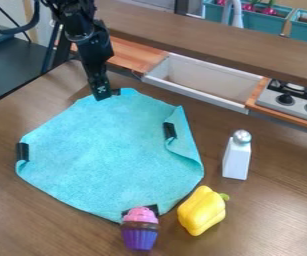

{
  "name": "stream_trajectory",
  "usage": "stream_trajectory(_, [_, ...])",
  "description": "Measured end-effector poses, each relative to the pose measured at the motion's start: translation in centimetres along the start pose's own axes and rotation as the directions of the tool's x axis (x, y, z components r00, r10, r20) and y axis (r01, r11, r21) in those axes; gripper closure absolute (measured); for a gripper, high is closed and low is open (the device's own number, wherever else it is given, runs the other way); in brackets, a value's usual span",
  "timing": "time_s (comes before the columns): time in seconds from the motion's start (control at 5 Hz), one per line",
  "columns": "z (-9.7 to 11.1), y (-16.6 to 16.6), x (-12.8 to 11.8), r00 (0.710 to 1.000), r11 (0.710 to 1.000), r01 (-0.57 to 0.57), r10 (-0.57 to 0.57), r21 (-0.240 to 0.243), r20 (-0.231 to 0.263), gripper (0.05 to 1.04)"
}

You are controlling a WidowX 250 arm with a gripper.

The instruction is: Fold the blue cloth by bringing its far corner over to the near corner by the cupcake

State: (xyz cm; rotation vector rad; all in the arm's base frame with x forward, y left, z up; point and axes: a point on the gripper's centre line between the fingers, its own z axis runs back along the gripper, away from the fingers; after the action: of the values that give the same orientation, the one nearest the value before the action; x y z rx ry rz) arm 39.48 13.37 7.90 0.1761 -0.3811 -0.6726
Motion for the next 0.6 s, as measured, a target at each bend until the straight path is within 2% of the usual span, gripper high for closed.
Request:
stream_trajectory(0.2, [-1.3,-0.7,-0.5,1.000,0.999,-0.003,0.002,-0.035,-0.019,0.083])
stream_trajectory(0.6, [-1.9,0.8,-0.4,1.000,0.999,0.022,-0.022,-0.031,-0.015,0.083])
